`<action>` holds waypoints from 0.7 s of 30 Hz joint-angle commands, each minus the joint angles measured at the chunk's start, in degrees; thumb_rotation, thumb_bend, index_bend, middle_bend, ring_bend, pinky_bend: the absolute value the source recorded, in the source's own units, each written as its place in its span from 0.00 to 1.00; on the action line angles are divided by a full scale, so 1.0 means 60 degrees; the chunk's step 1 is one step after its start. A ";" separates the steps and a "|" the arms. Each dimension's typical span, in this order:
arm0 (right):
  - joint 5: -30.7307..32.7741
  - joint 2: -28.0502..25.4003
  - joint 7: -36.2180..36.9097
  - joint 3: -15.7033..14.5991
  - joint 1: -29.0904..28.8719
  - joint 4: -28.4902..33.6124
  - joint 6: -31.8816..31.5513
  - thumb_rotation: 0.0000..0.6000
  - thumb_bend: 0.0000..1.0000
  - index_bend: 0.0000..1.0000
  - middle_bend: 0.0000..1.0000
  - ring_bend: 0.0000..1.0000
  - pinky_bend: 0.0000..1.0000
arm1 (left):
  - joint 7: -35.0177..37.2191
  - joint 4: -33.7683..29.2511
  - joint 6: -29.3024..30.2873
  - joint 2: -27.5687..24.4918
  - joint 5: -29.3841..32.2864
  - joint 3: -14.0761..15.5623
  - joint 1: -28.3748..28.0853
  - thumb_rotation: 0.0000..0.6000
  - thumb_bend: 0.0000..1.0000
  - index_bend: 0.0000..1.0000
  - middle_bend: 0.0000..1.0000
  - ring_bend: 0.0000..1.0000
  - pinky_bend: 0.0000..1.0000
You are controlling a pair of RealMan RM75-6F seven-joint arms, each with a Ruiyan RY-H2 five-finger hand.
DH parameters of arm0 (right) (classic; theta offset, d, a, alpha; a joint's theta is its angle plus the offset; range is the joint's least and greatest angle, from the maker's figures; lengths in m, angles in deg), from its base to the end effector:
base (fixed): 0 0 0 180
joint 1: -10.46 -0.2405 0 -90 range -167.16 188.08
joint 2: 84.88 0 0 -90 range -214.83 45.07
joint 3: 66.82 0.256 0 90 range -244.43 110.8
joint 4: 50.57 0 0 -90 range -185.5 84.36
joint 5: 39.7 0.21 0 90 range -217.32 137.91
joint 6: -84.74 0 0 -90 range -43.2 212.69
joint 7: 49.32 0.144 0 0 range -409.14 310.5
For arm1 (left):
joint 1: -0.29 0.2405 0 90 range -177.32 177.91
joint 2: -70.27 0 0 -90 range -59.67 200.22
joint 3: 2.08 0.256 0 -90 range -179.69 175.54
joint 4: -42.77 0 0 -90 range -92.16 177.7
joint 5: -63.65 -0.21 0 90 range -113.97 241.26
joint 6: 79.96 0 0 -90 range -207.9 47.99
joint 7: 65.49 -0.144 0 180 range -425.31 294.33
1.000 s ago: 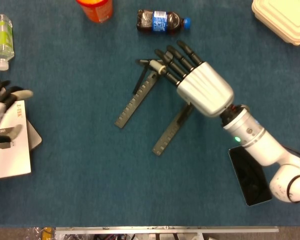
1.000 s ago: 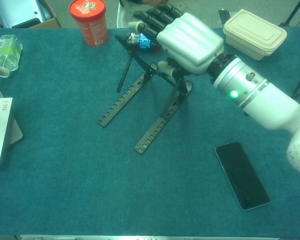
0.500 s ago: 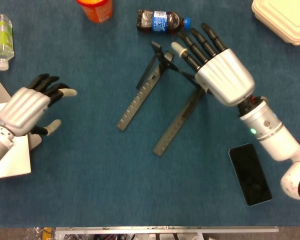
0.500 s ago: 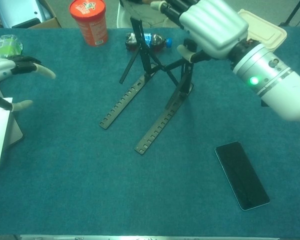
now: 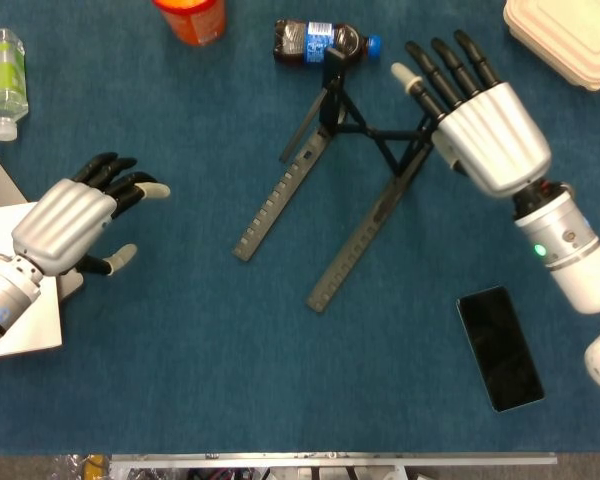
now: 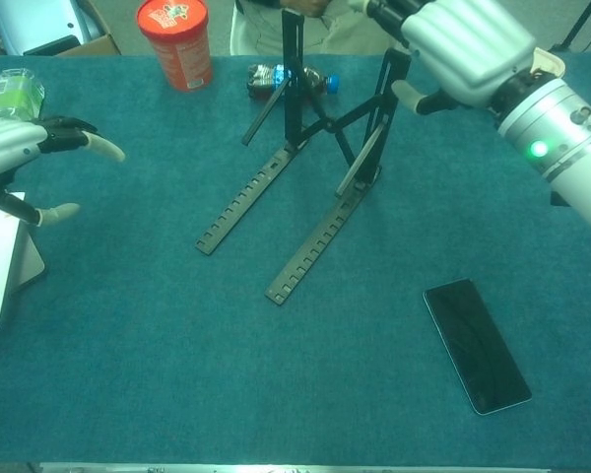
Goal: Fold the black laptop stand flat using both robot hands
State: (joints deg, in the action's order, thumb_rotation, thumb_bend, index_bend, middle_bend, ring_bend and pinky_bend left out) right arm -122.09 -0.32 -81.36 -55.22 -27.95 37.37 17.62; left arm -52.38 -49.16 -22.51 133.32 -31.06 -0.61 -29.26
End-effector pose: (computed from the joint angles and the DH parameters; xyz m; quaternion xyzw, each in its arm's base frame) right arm -0.1250 -0.3316 0.0351 0.7529 -0.1502 0.4179 0.4856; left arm -0.2416 0.2675 0.0891 -0.7749 -0.4093 -0.3434 0.3379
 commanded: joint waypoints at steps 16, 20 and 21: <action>-0.0059 -0.0079 0.0265 -0.0180 0.0139 -0.0090 -0.0236 1.00 0.38 0.00 0.00 0.00 0.00 | 0.0267 0.0225 0.0254 0.0086 0.0098 0.0305 0.0083 1.00 0.36 0.19 0.17 0.06 0.03; -0.0299 -0.0250 0.0383 -0.0254 0.0198 0.0192 -0.0396 1.00 0.38 0.00 0.00 0.00 0.00 | 0.0315 0.0191 0.0327 0.0094 0.0040 0.0286 0.0018 1.00 0.36 0.19 0.17 0.06 0.03; -0.0384 -0.0334 0.0485 -0.0302 0.0237 0.0346 -0.0441 1.00 0.38 0.00 0.00 0.00 0.00 | 0.0321 0.0173 0.0346 0.0082 0.0034 0.0286 0.0007 1.00 0.36 0.19 0.17 0.06 0.03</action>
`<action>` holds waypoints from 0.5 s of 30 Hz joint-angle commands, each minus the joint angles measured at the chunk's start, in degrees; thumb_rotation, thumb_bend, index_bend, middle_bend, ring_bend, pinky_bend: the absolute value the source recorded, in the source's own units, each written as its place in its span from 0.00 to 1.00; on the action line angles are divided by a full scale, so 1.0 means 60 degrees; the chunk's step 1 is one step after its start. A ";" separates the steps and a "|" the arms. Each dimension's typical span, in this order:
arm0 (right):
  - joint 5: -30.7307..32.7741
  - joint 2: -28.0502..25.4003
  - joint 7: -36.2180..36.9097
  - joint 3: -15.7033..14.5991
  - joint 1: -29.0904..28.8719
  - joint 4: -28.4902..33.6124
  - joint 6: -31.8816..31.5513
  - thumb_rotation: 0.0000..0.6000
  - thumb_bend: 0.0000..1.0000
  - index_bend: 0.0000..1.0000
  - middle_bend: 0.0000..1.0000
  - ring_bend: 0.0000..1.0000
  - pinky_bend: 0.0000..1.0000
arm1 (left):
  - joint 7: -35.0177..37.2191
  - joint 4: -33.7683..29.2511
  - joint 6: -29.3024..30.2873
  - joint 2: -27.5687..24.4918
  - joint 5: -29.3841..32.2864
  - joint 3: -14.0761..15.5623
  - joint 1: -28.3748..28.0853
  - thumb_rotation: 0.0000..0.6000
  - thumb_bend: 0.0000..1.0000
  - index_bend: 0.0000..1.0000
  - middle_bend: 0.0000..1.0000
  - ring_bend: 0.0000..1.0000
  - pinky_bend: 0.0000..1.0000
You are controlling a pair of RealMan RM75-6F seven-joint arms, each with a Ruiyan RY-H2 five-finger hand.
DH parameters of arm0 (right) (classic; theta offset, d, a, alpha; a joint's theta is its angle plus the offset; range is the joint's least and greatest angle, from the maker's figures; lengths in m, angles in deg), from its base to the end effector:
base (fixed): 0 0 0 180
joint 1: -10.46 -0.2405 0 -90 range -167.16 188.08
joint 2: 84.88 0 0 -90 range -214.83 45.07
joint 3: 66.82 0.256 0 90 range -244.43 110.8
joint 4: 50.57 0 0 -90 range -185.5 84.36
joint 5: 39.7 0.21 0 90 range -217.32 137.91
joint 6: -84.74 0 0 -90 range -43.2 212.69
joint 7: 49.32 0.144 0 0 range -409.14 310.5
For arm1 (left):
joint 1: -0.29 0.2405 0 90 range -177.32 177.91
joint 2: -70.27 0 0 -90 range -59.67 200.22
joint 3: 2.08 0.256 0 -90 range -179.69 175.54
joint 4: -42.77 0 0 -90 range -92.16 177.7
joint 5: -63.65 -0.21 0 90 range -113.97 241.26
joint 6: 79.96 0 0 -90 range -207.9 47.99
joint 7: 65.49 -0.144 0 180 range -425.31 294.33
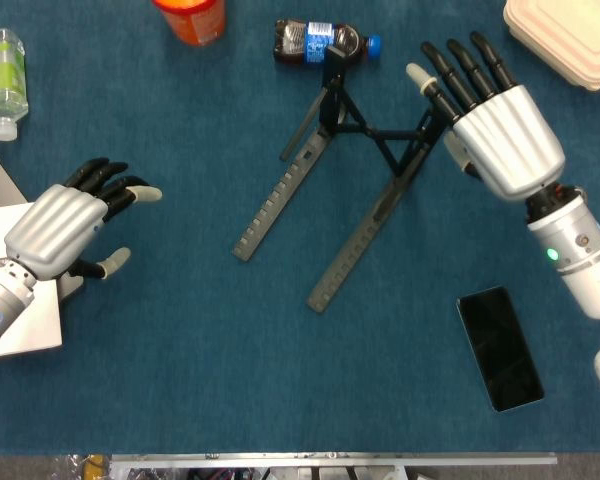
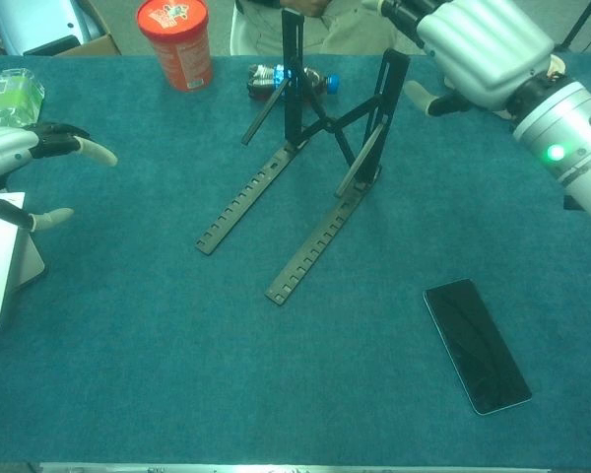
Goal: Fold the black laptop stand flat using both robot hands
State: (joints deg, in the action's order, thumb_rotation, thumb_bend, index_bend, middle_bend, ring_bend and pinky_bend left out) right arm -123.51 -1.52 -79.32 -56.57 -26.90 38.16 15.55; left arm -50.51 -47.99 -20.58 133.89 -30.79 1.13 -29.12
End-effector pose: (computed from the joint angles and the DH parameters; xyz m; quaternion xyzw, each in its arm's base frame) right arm -0.1315 -0.3244 0.0412 0.7485 -0.1544 0.4273 0.4830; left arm -0.2487 0.2636 0.0888 -0.7664 -0.4217 -0.3479 0.3372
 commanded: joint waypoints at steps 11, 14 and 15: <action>-0.1538 -0.1169 0.1751 -0.0561 0.0254 0.1837 -0.0455 1.00 0.38 0.00 0.00 0.00 0.00 | -0.0017 -0.0107 0.0139 -0.0220 0.0179 0.0089 0.0076 1.00 0.36 0.19 0.17 0.06 0.03; -0.1877 -0.1287 0.2366 -0.0736 0.0198 0.2171 -0.0348 1.00 0.38 0.00 0.00 0.00 0.00 | -0.0062 -0.0167 0.0191 -0.0307 0.0215 0.0096 0.0106 1.00 0.36 0.19 0.17 0.06 0.03; -0.1912 -0.1309 0.2552 -0.0768 0.0175 0.2225 -0.0288 1.00 0.38 0.00 0.00 0.00 0.00 | -0.0073 -0.0188 0.0207 -0.0331 0.0223 0.0098 0.0115 1.00 0.36 0.19 0.17 0.06 0.03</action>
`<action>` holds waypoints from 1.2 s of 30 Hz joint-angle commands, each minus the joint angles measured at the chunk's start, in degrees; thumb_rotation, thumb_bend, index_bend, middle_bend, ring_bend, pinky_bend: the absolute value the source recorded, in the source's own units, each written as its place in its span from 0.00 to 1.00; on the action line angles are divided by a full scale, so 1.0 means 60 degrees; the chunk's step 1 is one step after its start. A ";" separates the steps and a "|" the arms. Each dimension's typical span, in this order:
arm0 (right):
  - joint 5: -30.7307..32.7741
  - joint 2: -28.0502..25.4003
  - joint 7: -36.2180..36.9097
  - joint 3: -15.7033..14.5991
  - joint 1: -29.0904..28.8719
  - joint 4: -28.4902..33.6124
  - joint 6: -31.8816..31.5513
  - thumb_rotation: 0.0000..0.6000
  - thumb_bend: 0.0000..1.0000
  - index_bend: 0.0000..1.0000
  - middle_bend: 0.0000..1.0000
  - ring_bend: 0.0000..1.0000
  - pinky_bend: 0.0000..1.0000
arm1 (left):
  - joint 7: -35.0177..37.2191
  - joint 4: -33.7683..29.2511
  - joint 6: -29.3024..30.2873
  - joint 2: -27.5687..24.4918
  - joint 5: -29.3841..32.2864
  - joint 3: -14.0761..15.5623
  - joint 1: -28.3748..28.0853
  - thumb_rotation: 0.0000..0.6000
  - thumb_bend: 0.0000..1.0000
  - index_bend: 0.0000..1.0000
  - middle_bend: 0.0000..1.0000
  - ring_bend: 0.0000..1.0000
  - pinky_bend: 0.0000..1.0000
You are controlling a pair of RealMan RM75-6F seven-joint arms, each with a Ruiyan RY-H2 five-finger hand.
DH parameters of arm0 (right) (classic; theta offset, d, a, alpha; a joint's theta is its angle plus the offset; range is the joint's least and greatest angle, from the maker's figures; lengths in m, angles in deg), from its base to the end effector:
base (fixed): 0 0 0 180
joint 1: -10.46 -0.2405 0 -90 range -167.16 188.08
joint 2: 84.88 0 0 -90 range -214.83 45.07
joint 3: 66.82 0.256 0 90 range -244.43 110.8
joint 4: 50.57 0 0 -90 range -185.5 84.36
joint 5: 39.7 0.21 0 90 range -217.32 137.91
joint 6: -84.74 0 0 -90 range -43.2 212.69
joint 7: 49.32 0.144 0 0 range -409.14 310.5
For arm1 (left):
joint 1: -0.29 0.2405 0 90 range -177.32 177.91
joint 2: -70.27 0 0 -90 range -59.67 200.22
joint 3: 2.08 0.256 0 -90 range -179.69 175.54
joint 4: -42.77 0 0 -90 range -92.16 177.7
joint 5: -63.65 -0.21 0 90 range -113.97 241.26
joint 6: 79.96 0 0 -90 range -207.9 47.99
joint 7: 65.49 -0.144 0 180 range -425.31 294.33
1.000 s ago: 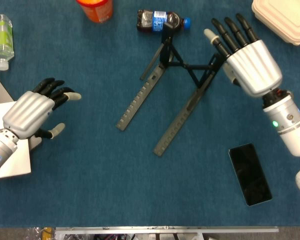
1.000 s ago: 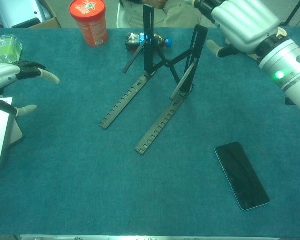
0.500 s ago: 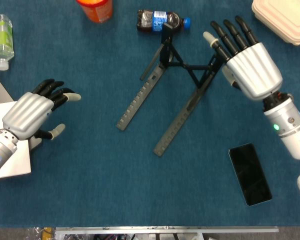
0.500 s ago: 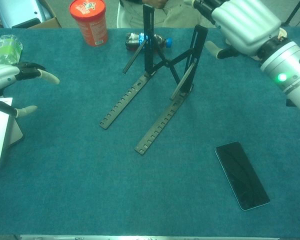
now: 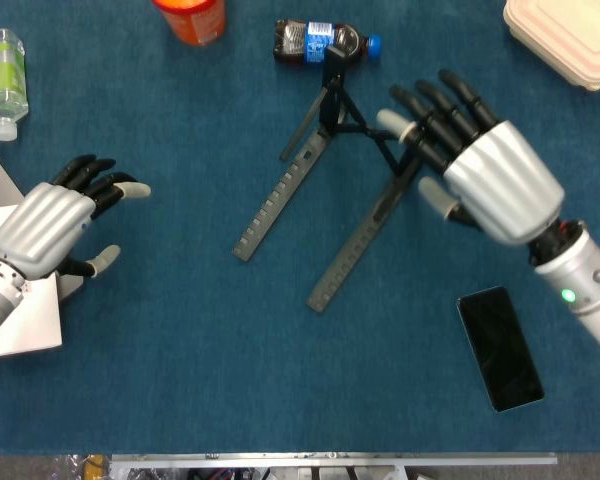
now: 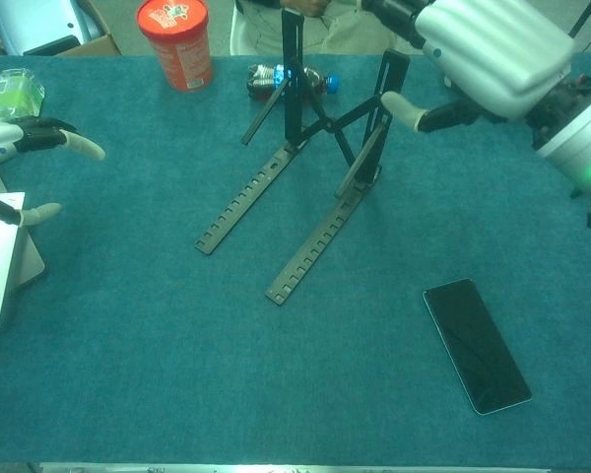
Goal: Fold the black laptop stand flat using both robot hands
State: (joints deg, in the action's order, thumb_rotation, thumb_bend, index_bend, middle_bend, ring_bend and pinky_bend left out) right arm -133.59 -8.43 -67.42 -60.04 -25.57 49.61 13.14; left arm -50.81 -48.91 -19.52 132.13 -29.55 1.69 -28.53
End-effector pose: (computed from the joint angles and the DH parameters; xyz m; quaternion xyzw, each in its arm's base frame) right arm -0.1056 -0.2806 0.0623 0.7547 -0.1858 0.5097 0.3689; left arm -0.2539 0.2611 0.0998 -0.7586 -0.4253 -0.3456 0.3524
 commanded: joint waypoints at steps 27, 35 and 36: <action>0.0809 0.1276 0.4429 -0.0417 -0.0928 -0.1240 0.2337 1.00 0.44 0.00 0.00 0.00 0.00 | -0.0514 -0.0529 0.0149 -0.0564 0.0202 0.0137 0.0282 1.00 0.36 0.19 0.17 0.06 0.03; 0.1044 0.1632 0.5178 -0.0593 -0.0883 -0.2070 0.2611 1.00 0.44 0.00 0.00 0.00 0.00 | -0.0534 -0.0508 0.0061 -0.0590 0.0238 0.0168 0.0300 1.00 0.36 0.19 0.17 0.06 0.03; 0.1065 0.1663 0.5277 -0.0619 -0.0881 -0.2158 0.2657 1.00 0.44 0.00 0.00 0.00 0.00 | -0.0535 -0.0508 0.0048 -0.0588 0.0239 0.0166 0.0295 1.00 0.36 0.19 0.17 0.06 0.03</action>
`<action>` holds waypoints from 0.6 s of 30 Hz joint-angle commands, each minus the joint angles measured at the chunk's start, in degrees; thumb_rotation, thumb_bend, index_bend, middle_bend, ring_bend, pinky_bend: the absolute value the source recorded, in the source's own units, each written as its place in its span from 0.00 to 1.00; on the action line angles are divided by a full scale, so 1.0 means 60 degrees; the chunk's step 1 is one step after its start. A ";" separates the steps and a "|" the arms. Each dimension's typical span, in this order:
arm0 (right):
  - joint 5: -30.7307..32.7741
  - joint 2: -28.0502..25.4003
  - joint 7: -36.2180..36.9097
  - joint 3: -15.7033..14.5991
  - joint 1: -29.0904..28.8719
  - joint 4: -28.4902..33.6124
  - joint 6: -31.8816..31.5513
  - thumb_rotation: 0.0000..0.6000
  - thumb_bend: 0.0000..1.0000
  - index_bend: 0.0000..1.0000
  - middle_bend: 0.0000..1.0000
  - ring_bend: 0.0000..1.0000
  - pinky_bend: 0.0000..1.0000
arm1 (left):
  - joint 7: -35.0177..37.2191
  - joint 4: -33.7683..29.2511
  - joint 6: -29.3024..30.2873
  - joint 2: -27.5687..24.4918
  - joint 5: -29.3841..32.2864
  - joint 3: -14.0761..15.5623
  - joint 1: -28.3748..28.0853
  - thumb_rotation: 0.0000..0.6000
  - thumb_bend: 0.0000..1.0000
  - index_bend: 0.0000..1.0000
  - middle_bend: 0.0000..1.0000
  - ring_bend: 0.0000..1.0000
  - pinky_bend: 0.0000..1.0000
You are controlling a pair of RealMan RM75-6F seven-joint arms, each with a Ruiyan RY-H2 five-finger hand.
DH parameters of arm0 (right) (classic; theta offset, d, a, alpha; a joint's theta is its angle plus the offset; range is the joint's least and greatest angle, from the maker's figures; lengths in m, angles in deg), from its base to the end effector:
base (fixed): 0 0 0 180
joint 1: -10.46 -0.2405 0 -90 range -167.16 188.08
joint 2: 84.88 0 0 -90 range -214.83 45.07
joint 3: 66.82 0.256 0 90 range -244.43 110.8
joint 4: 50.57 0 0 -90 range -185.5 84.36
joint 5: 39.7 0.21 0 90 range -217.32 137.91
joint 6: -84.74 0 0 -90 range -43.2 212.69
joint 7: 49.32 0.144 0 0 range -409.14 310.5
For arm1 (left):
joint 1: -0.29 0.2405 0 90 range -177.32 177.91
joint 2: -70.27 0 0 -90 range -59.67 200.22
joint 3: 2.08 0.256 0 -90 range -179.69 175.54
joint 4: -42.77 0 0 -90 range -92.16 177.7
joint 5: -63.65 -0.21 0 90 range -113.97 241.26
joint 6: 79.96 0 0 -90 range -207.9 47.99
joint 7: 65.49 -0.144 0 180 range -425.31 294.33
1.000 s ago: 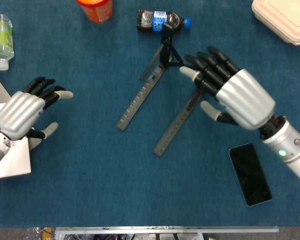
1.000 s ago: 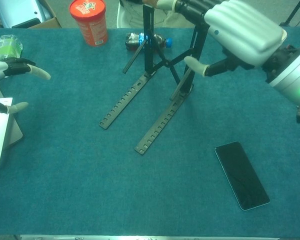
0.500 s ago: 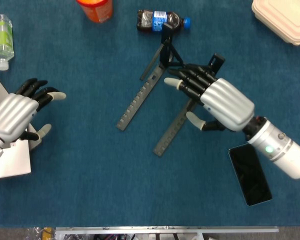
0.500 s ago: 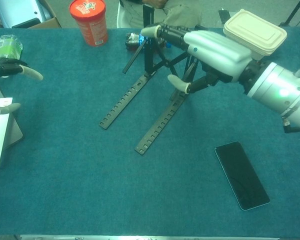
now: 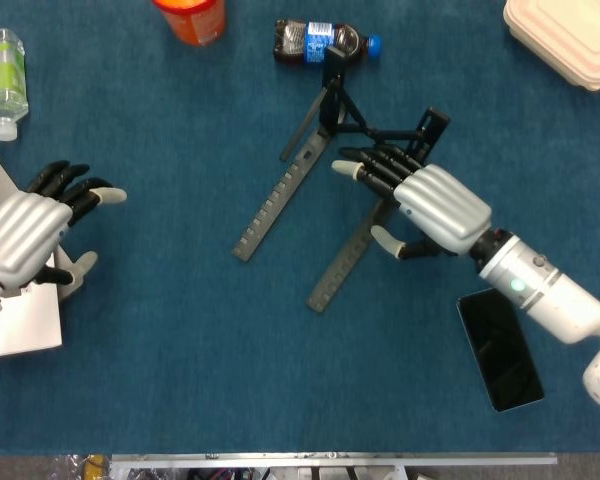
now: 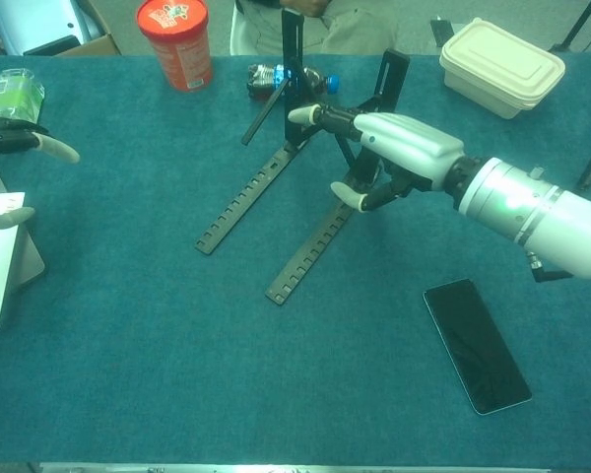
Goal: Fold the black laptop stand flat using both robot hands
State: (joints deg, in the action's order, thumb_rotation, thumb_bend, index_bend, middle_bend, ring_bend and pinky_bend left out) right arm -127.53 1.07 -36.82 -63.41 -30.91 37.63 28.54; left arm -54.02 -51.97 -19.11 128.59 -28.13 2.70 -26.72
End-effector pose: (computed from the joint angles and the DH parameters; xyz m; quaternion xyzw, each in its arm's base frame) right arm -0.1265 -0.2935 -0.0219 0.7495 -0.4338 0.4562 0.2047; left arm -0.2622 0.2482 0.1153 -0.7568 -0.4252 -0.3231 0.3770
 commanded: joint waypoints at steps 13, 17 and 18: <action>0.0054 0.0488 0.1296 -0.0374 0.0029 -0.1303 0.0509 1.00 0.44 0.00 0.00 0.00 0.00 | -0.0021 0.0032 -0.0110 0.0075 -0.0003 -0.0036 -0.0055 1.00 0.36 0.19 0.17 0.06 0.03; 0.0047 0.0488 0.1400 -0.0423 0.0057 -0.1454 0.0536 1.00 0.44 0.00 0.00 0.00 0.00 | -0.0002 0.0061 -0.0121 0.0091 -0.0010 -0.0033 -0.0055 1.00 0.36 0.19 0.17 0.06 0.03; 0.0053 0.0485 0.1417 -0.0428 0.0066 -0.1471 0.0538 1.00 0.44 0.00 0.00 0.00 0.00 | 0.0001 0.0069 -0.0126 0.0096 -0.0011 -0.0031 -0.0055 1.00 0.36 0.19 0.17 0.06 0.03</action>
State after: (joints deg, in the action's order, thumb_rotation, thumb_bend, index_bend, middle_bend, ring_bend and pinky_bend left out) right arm -127.24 3.99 -28.36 -65.94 -30.56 28.85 31.74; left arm -54.00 -51.55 -19.86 129.16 -28.20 2.52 -27.05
